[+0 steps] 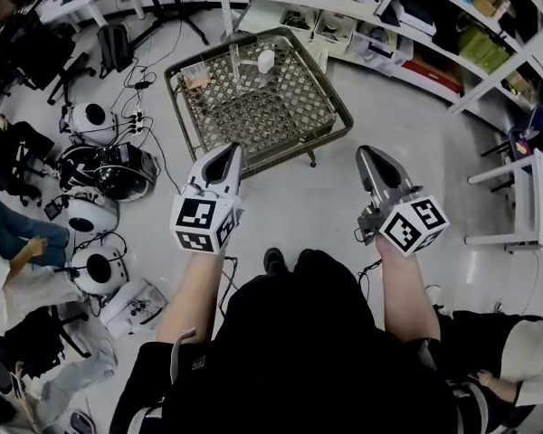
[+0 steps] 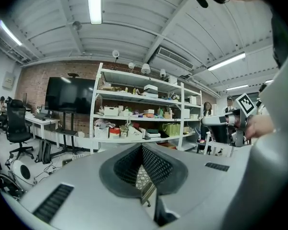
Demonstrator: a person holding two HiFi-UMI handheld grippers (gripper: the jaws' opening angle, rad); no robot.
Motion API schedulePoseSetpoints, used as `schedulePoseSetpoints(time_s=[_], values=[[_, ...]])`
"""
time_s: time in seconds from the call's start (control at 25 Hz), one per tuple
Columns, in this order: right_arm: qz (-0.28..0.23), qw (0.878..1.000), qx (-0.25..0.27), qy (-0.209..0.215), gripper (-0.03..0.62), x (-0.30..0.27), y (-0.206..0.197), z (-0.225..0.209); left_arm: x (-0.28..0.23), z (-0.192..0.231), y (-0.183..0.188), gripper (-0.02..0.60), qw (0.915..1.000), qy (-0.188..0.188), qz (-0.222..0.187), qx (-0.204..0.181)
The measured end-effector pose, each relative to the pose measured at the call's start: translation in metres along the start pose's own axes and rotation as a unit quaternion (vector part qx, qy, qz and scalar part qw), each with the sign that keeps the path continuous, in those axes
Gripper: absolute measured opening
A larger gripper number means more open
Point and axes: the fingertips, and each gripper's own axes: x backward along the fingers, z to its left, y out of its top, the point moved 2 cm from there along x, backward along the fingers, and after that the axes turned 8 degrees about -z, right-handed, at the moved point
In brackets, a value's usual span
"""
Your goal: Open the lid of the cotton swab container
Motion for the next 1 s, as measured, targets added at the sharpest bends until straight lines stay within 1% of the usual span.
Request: schedulePoseSetpoints(time_s=[0.32,0.6,0.76,1.0], values=[[0.001,1.0,-0.012,0.003,0.011,-0.027,-0.003,-0.011,-0.013,0.017,0.0,0.005,1.0,0.006,0.005,0.001],[0.0,0.999,-0.024,0.023,0.011,-0.059,-0.007,-0.024,-0.026,0.039,0.001,0.005,0.9996,0.027,0.008,-0.004],[0.004,0.999,-0.032,0.033,0.011,-0.08,-0.007,-0.04,-0.046,0.046,-0.001,0.005,0.9992,0.035,0.016,-0.004],[0.016,0.998,-0.044,0.05,0.011,-0.113,-0.014,-0.081,-0.088,0.048,-0.01,0.005,0.9981,0.052,0.032,-0.004]])
